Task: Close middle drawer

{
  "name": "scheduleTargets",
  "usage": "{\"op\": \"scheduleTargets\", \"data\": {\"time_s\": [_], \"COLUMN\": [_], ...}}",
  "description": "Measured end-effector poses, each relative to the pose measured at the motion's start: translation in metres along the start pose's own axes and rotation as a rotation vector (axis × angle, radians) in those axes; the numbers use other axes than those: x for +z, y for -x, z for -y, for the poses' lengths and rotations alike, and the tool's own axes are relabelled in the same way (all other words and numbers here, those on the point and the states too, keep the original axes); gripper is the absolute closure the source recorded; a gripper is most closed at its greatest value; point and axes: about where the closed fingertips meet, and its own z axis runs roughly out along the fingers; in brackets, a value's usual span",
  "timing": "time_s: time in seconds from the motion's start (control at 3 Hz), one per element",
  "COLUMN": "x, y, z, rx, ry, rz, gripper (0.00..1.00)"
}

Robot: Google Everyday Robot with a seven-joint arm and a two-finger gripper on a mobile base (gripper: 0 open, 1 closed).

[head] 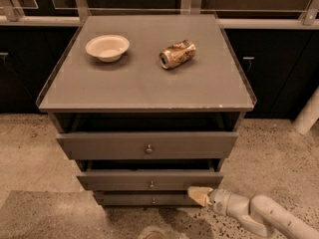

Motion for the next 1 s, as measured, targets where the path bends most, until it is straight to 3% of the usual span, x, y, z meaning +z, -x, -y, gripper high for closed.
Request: {"op": "scheduleTargets", "data": {"time_s": [0.33,1.0], "x": [0.024,0.035], "y": [0.035,0.049], "z": [0.005,0.006], "rx": [-0.062,-0.094], "ry": [-0.003,-0.006], "rz": [0.086,0.118], "gripper": [1.0,1.0]}}
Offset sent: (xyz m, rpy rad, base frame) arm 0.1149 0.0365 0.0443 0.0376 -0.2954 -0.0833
